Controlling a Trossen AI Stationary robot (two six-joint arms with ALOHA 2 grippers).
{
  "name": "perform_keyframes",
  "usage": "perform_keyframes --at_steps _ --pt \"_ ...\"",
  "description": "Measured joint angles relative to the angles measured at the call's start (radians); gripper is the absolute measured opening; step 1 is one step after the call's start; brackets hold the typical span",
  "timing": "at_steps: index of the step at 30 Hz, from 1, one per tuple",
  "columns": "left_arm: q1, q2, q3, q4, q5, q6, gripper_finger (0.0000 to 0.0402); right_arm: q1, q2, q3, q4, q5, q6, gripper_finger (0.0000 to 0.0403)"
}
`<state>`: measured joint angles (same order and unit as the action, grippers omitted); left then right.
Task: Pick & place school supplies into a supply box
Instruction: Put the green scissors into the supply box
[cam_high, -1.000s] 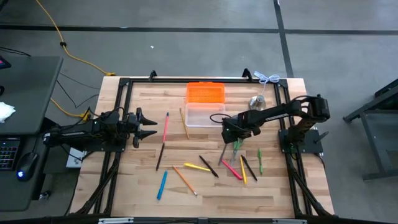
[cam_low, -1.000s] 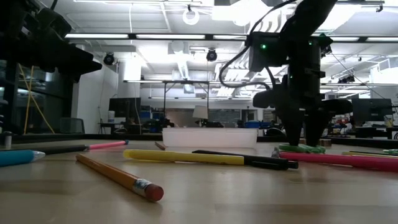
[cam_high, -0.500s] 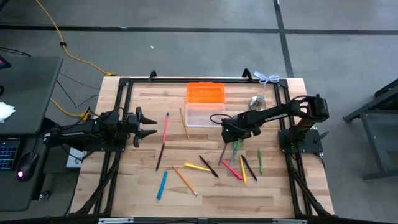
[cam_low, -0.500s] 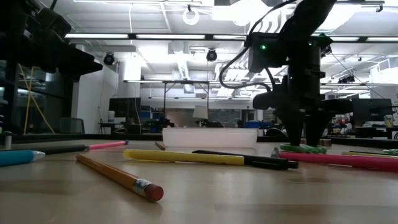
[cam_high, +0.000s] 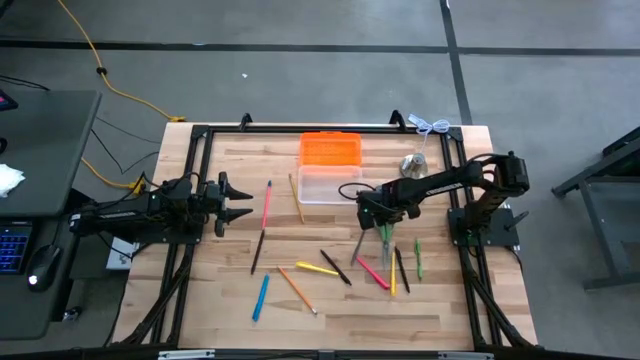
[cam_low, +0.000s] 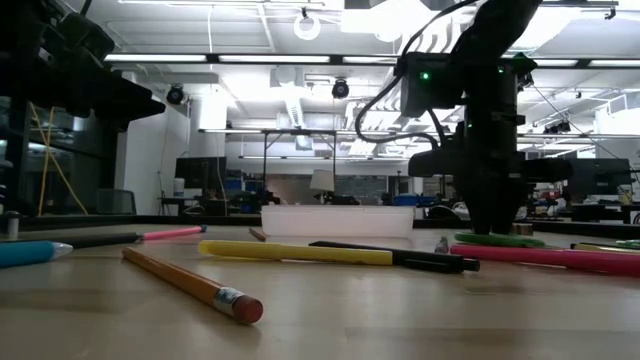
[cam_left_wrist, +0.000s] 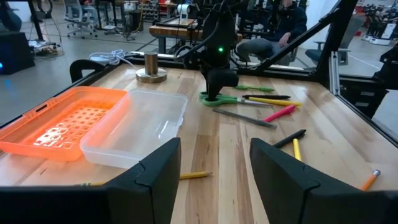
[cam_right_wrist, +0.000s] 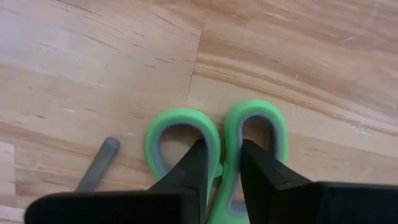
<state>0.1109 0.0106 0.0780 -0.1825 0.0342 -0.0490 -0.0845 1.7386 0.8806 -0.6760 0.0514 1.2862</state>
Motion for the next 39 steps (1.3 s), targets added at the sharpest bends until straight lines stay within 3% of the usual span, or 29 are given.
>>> perform_keyframes --at_steps 17,26,39 --pt "0.0 0.0 0.0 0.0 0.0 0.0 0.0223 0.0 -0.007 0.031 -0.023 0.011 0.011 0.0045" --pt "0.0 0.0 0.0 0.001 0.002 -0.008 0.0223 -0.006 -0.103 0.037 -0.04 0.113 0.007 0.0042" --pt "0.0 0.0 0.0 0.002 0.009 -0.008 0.0223 -0.065 -0.261 0.038 -0.09 0.103 -0.058 0.0041"
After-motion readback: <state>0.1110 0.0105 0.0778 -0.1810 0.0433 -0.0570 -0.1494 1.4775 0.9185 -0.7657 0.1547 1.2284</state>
